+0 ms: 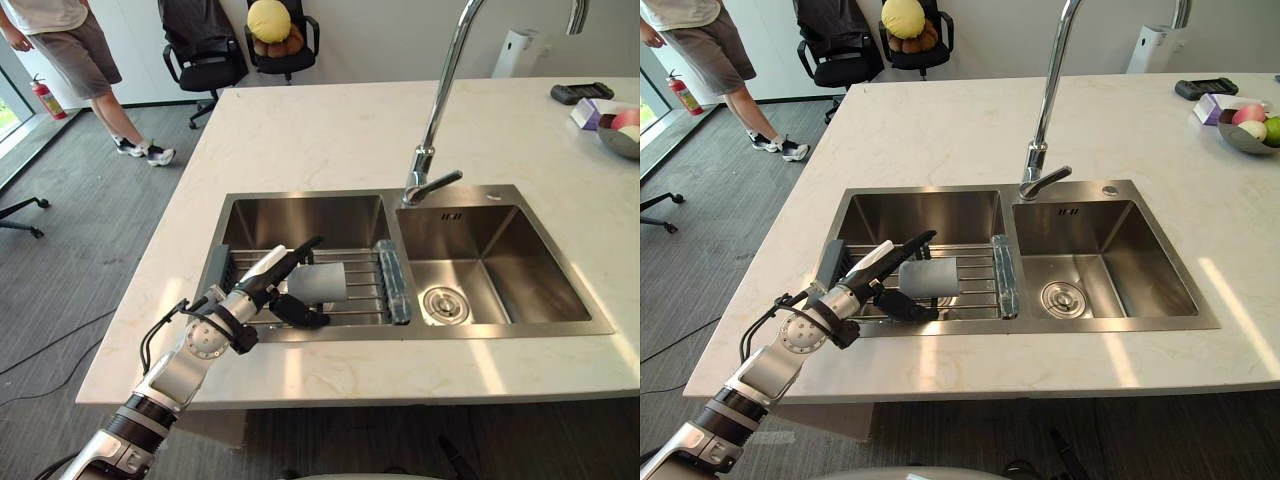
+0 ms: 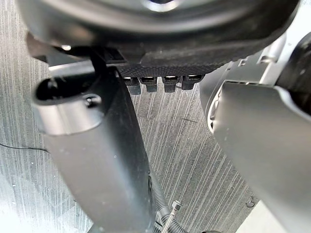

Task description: Walk over to the sink, pick up the cup, carry it to the dishwasher, place the cup inside the dishwasher, then close the dishwasher door

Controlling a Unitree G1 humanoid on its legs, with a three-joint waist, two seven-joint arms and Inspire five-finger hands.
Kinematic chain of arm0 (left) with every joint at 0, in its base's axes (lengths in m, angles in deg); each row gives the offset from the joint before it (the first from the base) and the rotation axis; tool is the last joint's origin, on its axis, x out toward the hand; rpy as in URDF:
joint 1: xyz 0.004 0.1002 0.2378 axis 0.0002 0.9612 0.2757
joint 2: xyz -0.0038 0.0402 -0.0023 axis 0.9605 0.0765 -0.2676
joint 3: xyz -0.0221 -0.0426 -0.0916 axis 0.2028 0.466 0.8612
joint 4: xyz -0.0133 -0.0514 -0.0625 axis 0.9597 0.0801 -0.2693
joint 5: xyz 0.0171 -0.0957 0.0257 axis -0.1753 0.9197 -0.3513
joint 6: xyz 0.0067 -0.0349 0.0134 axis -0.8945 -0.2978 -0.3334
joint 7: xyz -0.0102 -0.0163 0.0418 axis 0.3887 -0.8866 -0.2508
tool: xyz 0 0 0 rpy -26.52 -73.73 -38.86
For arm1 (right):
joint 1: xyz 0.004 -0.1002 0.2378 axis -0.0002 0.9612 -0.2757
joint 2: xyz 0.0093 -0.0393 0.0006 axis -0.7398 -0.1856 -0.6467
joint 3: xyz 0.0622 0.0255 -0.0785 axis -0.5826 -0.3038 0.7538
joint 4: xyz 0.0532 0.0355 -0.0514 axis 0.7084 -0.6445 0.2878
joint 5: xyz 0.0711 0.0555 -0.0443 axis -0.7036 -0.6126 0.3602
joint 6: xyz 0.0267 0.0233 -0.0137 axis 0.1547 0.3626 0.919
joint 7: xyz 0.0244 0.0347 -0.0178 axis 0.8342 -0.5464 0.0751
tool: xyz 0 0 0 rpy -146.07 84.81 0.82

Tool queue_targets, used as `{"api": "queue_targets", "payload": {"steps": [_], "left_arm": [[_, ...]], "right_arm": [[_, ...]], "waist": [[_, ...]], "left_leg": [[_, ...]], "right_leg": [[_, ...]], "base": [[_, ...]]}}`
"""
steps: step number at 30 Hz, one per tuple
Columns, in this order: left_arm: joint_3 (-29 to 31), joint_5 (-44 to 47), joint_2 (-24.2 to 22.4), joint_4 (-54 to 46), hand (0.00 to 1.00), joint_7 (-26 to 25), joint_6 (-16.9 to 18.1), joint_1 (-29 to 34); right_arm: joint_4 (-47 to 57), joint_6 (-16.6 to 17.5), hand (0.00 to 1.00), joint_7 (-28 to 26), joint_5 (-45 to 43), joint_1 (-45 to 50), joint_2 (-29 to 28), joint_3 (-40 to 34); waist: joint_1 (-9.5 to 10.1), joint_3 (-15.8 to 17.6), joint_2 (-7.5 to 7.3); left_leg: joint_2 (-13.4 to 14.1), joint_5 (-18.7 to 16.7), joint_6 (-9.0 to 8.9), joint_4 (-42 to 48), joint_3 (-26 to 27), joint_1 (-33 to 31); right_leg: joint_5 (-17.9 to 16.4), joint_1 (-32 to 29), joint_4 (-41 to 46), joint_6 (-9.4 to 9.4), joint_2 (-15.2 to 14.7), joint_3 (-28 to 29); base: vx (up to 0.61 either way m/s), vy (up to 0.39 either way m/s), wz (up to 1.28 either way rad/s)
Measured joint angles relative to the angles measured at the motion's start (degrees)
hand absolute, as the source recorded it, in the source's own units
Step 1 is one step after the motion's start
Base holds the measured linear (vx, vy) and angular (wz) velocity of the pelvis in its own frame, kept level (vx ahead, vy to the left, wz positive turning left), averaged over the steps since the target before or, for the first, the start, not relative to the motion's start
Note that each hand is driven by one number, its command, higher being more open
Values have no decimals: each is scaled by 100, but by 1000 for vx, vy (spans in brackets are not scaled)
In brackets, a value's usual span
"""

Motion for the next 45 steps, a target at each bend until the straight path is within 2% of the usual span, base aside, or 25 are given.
{"api": "queue_targets", "payload": {"steps": [17, 23, 29, 33, 38, 45], "left_arm": [[-301, -272, 0, 653, 100, 244, -224, -597], [-417, -433, -1, 810, 100, 404, -368, -763], [-538, -619, -11, 1082, 100, 331, -110, -883], [-743, -649, -9, 1296, 100, 187, 59, -935], [-903, -641, 29, 1338, 100, 67, 265, -941], [-1024, -510, 126, 1322, 100, -27, 223, -941]], "right_arm": [[165, -81, 100, 128, -185, 39, -4, 388], [268, 43, 100, 256, -187, 145, -1, 747], [326, 174, 100, 423, -233, 206, 57, 1221], [329, 246, 100, 477, -236, 188, 67, 1381], [316, 263, 100, 506, -243, 189, 134, 1578], [273, 287, 100, 531, -362, 152, 165, 1706]], "waist": [[-9, -4, -6], [-22, -63, -15], [-38, -108, -11], [-174, -114, -2], [-170, -121, 5], [-243, -123, 9]], "left_leg": [[28, -12, -17, -3, 147, 58], [30, -13, -19, -4, 173, 90], [30, -17, -23, -5, 240, 89], [27, -36, -35, -5, 260, 85], [31, -60, -57, -2, 267, 74], [25, -60, -58, -3, 264, 70]], "right_leg": [[28, 0, -13, 22, 1, 96], [33, 21, -33, 21, -1, 123], [65, 4, -112, 19, 3, 130], [78, -13, -125, 12, 7, 134], [93, -11, -141, 20, 22, 130], [96, -8, -156, 19, 19, 128]], "base": [[-10, -12, -3], [-9, -5, -1], [-28, -18, -7], [4, -19, -5], [21, -17, -2], [-17, -22, 0]]}}
